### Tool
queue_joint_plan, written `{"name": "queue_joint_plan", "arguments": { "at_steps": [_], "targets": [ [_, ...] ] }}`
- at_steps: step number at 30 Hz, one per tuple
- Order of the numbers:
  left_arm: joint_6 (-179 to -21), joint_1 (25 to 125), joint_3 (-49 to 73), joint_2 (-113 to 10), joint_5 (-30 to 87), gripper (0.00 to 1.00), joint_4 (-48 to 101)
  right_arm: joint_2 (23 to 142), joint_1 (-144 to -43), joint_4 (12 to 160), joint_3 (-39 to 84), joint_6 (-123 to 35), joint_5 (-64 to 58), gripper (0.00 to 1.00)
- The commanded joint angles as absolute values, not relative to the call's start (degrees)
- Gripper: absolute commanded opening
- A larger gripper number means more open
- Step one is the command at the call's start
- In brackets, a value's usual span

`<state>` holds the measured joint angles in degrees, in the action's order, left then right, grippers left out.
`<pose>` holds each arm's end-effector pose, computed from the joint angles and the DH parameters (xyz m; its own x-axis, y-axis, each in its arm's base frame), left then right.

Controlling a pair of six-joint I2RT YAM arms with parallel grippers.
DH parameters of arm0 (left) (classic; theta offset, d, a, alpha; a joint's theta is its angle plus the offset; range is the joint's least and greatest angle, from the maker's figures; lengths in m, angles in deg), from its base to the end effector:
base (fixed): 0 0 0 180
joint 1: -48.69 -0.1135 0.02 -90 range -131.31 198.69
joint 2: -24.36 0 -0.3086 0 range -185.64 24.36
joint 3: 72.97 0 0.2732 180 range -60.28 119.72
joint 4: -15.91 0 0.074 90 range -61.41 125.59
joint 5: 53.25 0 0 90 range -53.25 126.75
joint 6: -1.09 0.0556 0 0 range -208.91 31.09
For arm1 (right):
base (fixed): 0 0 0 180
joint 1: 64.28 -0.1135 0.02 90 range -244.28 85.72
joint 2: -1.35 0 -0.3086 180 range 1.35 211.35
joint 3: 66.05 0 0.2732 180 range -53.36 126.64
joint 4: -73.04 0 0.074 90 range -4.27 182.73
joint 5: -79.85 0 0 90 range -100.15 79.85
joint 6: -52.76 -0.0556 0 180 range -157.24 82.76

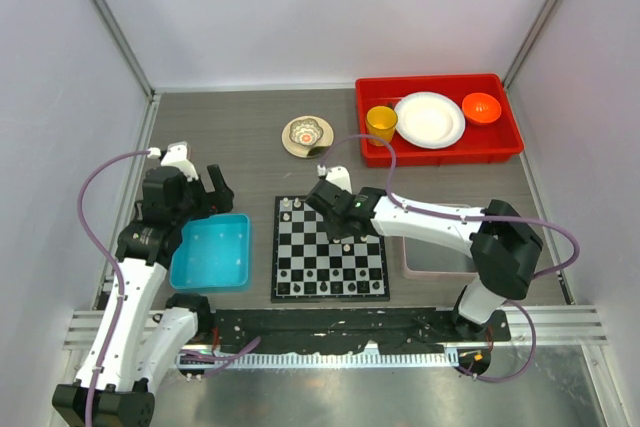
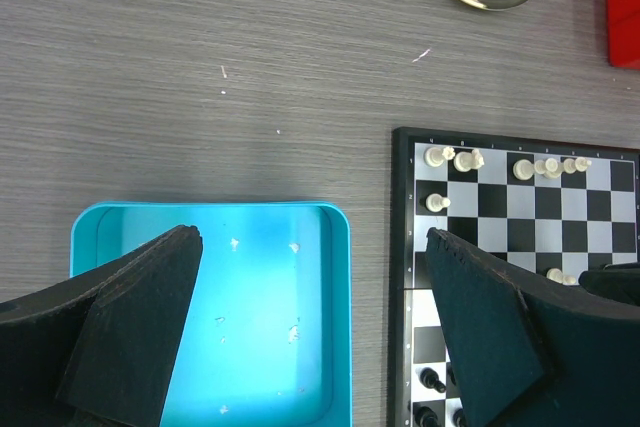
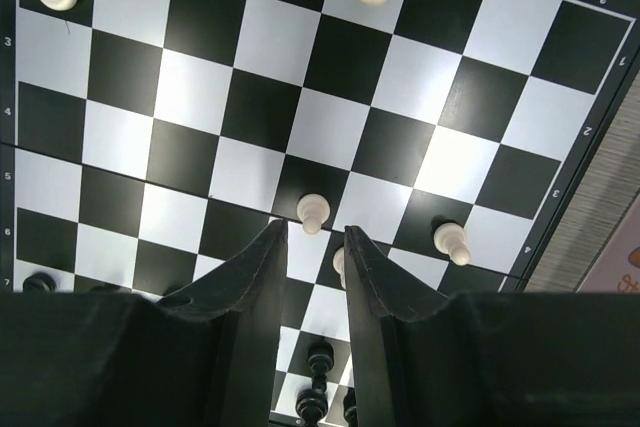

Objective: Set up the chess pieces on the board

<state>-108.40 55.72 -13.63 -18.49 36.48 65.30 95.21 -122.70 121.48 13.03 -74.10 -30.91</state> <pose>0.1633 -0.0204 0.3305 -0.5503 -0.2683 -0.7907 -0.0608 0.9573 -0.2825 0.2062 0.2978 0.2392 -0.8017 -0.2331 -0.5503 -0.2900 0.9569 0.0171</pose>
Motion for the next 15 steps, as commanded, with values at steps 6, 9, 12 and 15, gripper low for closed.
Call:
{"name": "queue_joint_plan", "arguments": {
  "at_steps": [6, 9, 12, 15],
  "targets": [
    [-108.2, 55.9, -13.9, -18.4, 35.7, 1.00, 63.6, 95.0, -121.5, 117.5, 12.1, -75.6, -29.6, 0.35],
    [-108.2, 55.8, -13.9, -18.4, 35.8, 1.00, 63.6, 95.3, -121.1, 116.6, 11.2, -75.6, -28.6, 0.34],
    [-108.2, 55.9, -13.9, -18.4, 35.7, 1.00, 63.7, 95.8, -121.0, 115.7, 10.8, -75.7, -27.8, 0.34],
    [-108.2, 55.8, -13.9, -18.3, 35.7, 1.00, 63.6, 96.1, -121.0, 115.6, 10.5, -75.9, -27.6, 0.34]
  ]
}}
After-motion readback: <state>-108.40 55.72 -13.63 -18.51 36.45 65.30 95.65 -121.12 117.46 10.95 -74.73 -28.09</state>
